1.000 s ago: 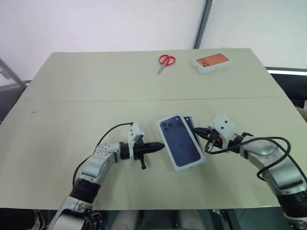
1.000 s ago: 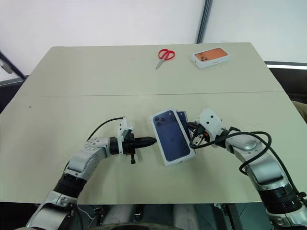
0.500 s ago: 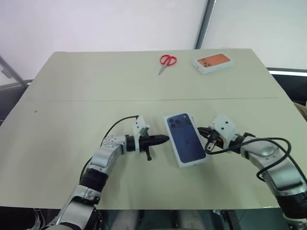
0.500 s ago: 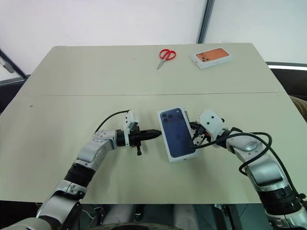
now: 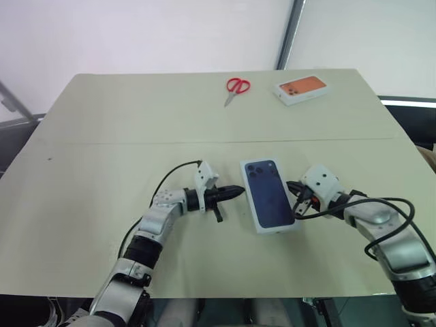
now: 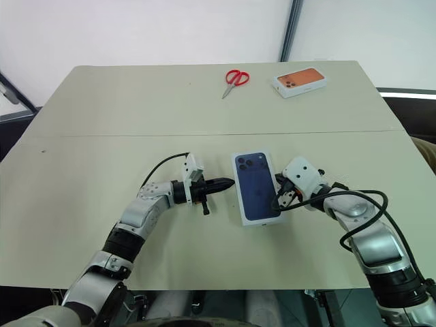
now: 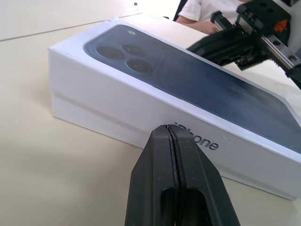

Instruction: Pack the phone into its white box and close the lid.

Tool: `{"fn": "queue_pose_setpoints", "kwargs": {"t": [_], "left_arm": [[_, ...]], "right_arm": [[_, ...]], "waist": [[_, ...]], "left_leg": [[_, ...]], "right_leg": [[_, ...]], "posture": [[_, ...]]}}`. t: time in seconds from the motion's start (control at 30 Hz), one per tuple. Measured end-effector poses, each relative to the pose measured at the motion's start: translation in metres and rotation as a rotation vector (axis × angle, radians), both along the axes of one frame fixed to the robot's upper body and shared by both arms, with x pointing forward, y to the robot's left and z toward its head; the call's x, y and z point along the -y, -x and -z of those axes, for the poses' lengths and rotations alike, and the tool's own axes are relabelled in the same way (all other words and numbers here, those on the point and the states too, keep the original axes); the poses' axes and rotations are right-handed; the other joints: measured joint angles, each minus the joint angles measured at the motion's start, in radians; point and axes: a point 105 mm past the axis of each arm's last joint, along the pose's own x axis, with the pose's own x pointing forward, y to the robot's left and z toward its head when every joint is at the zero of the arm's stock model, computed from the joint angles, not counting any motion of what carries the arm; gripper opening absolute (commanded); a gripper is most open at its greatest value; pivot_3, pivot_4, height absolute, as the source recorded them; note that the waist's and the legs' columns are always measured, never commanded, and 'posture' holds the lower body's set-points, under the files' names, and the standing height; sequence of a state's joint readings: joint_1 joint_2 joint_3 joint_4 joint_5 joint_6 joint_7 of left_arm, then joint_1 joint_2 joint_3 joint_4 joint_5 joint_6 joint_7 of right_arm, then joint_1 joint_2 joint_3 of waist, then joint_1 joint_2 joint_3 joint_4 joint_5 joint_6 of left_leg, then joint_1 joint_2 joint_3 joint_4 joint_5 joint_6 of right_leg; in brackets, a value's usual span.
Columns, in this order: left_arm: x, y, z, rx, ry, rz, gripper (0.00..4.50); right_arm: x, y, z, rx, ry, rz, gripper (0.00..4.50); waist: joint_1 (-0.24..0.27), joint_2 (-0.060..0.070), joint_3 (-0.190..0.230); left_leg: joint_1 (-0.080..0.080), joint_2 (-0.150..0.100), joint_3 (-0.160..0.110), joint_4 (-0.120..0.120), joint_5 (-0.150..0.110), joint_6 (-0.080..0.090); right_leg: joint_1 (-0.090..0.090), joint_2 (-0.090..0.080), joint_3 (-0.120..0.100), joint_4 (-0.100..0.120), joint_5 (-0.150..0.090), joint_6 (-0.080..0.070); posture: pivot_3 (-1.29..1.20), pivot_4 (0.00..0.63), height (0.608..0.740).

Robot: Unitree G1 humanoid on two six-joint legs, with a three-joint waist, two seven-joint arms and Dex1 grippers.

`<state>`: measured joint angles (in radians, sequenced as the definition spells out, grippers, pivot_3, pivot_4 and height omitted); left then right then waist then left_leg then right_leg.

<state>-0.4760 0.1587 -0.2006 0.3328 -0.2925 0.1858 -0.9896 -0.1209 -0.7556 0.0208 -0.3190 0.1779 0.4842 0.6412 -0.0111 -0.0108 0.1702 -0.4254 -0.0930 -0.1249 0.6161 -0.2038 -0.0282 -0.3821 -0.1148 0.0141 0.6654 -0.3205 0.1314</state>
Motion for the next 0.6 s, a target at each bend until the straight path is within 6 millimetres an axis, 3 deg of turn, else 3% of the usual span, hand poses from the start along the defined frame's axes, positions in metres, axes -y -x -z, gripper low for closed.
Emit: {"fn": "queue_pose_setpoints", "kwargs": {"t": [0.4,0.6], "left_arm": [[-0.001,-0.006,0.0,-0.006,0.008,-0.041,0.0],[-0.007,-0.008,0.0,-0.001,0.002,-0.059,0.0]], "right_arm": [[-0.002,-0.003,0.006,0.004,0.004,0.027,0.05],[-0.001,-0.001,0.019,-0.039,0.056,0.021,0.05]], "waist": [[-0.001,0.0,0.0],[-0.002,0.0,0.0]], "left_leg": [[0.0,0.0,0.0,0.0,0.0,0.0],[0.0,0.0,0.0,0.0,0.0,0.0]], "right_leg": [[0.0,0.0,0.0,0.0,0.0,0.0],[0.0,0.0,0.0,0.0,0.0,0.0]], "posture": [[0.0,0.15,0.74],[0.0,0.15,0.74]]}}
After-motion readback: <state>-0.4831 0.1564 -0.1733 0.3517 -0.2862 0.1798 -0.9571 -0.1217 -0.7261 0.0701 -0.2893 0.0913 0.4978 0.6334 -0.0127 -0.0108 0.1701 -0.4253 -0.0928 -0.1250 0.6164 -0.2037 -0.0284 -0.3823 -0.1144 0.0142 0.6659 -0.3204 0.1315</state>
